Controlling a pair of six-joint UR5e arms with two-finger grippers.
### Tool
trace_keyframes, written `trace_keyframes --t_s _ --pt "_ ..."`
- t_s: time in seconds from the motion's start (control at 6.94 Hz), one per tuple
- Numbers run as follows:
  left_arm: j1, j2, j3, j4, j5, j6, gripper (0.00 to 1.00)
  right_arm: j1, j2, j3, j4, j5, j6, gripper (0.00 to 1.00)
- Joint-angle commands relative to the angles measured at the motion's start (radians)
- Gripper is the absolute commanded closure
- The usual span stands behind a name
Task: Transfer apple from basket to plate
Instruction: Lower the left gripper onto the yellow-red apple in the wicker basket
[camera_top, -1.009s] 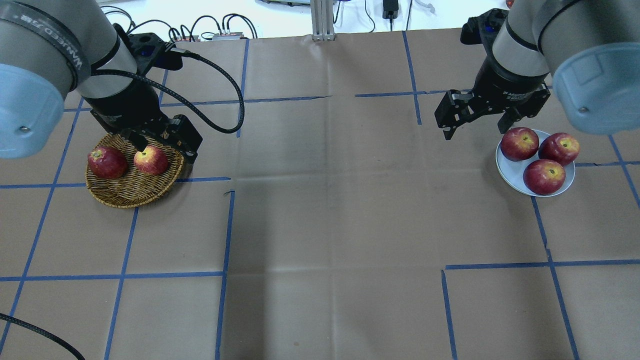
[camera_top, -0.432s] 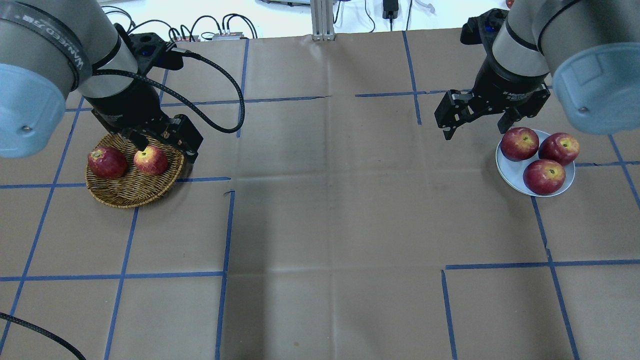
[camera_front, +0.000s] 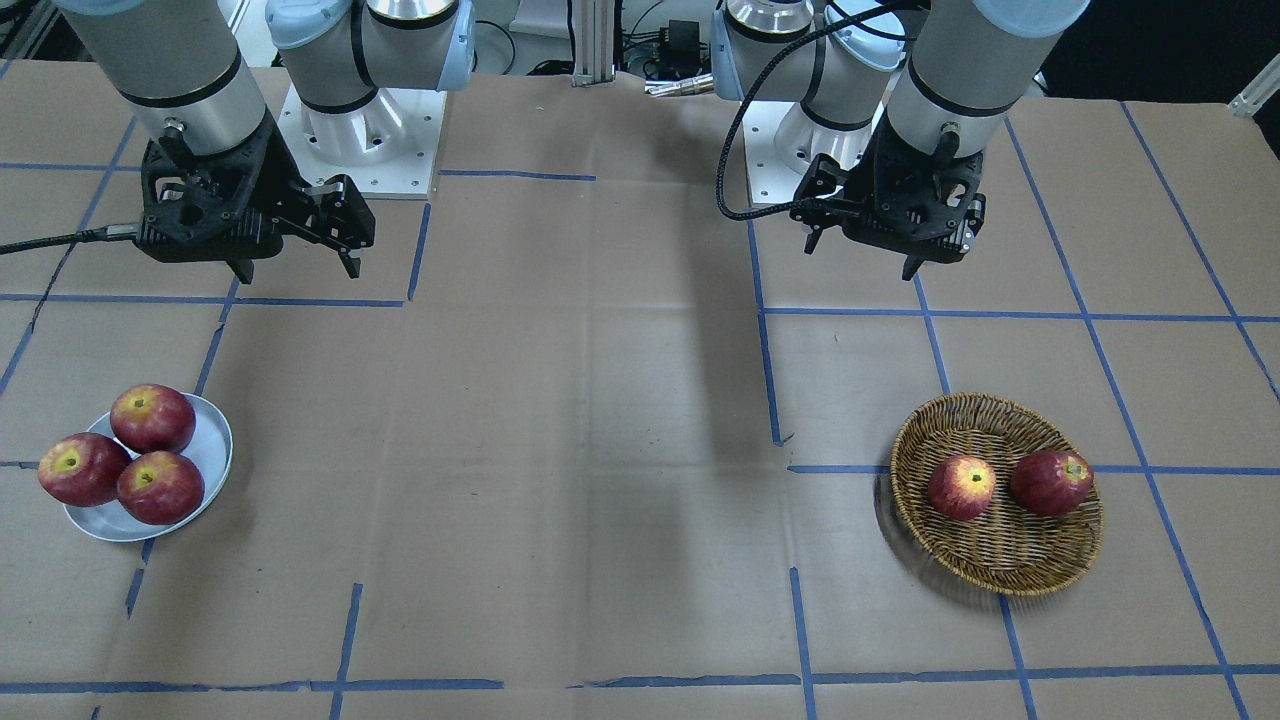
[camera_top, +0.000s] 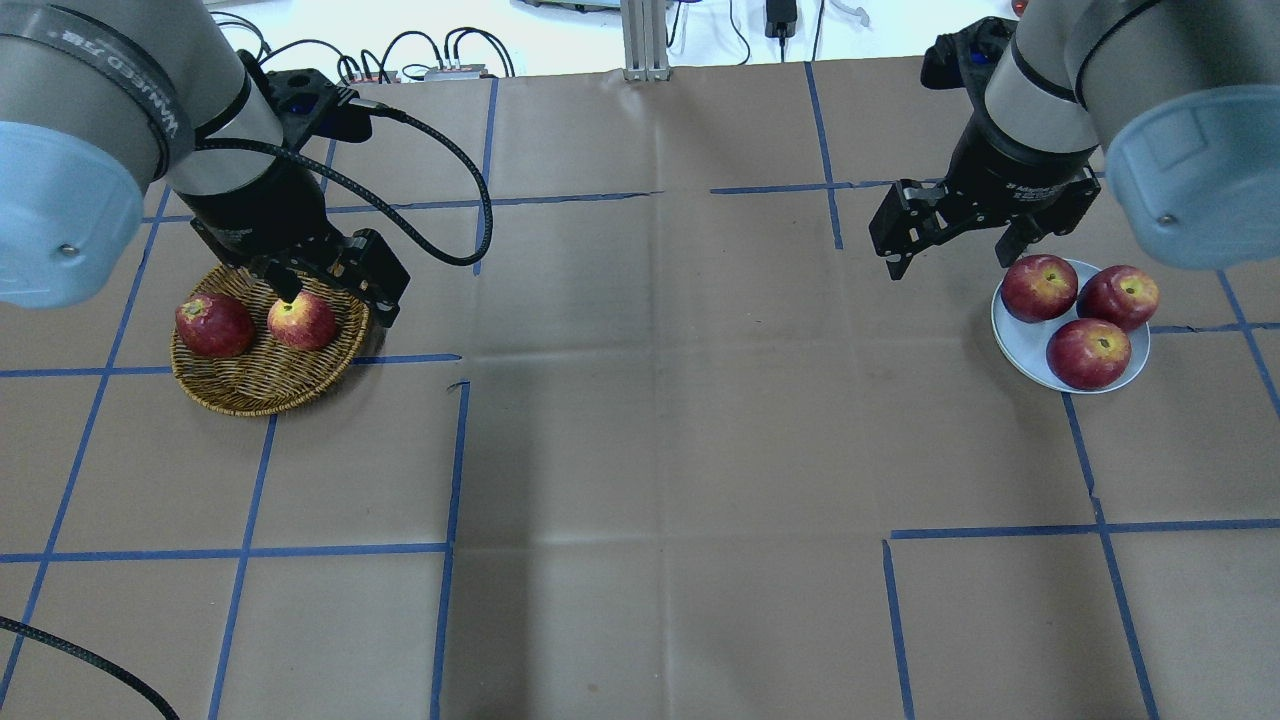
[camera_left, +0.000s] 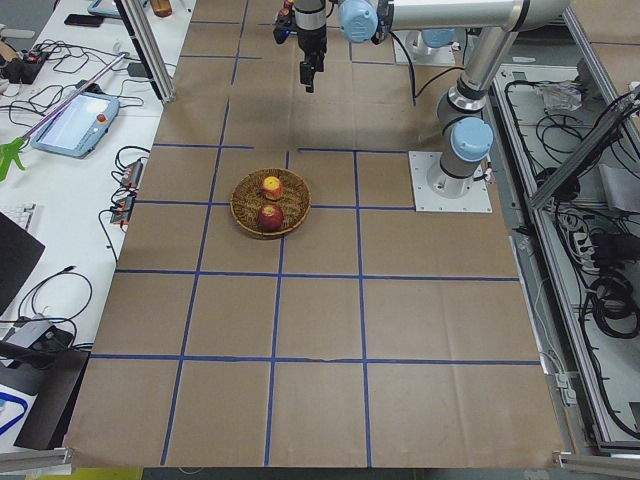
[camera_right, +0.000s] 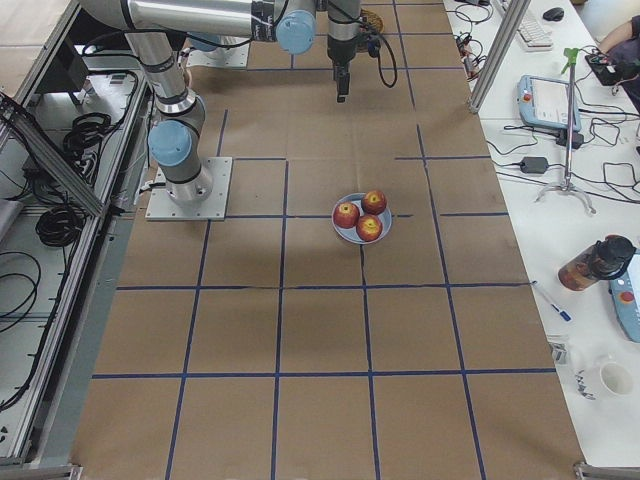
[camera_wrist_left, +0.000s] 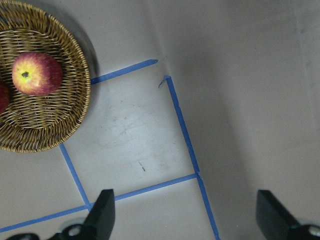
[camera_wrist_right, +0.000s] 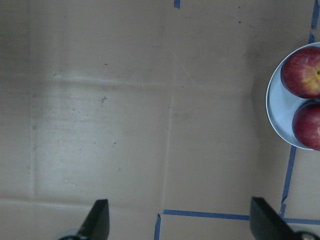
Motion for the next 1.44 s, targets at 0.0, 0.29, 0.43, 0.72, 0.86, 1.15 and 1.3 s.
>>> trace_keyframes --t_s 0.0,0.29,0.43,0.72,0.86,1.15,1.3 --pt "0.001 -0.005 -0.003 0.0 0.0 -0.007 0.01 0.0 0.0 0.0 0.0 0.0 0.001 0.0" --pt "0.017 -0.014 -0.006 0.066 0.001 -0.007 0.01 0.0 0.0 0.0 0.0 0.0 0.001 0.0" --pt "0.023 -0.038 -0.011 0.068 0.0 0.019 0.01 0.0 0.0 0.0 0.0 0.0 0.001 0.0" --pt "0.133 -0.08 -0.028 0.083 -0.002 0.199 0.01 0.0 0.0 0.0 0.0 0.0 0.001 0.0" --pt "0.204 -0.116 -0.028 0.111 0.0 0.288 0.01 0.0 0.0 0.0 0.0 0.0 0.001 0.0" --pt "0.276 -0.217 -0.029 0.25 0.001 0.323 0.01 0.0 0.0 0.0 0.0 0.0 0.001 0.0" --pt "0.287 -0.277 -0.029 0.314 0.0 0.377 0.01 0.0 0.0 -0.003 0.0 0.0 0.001 0.0"
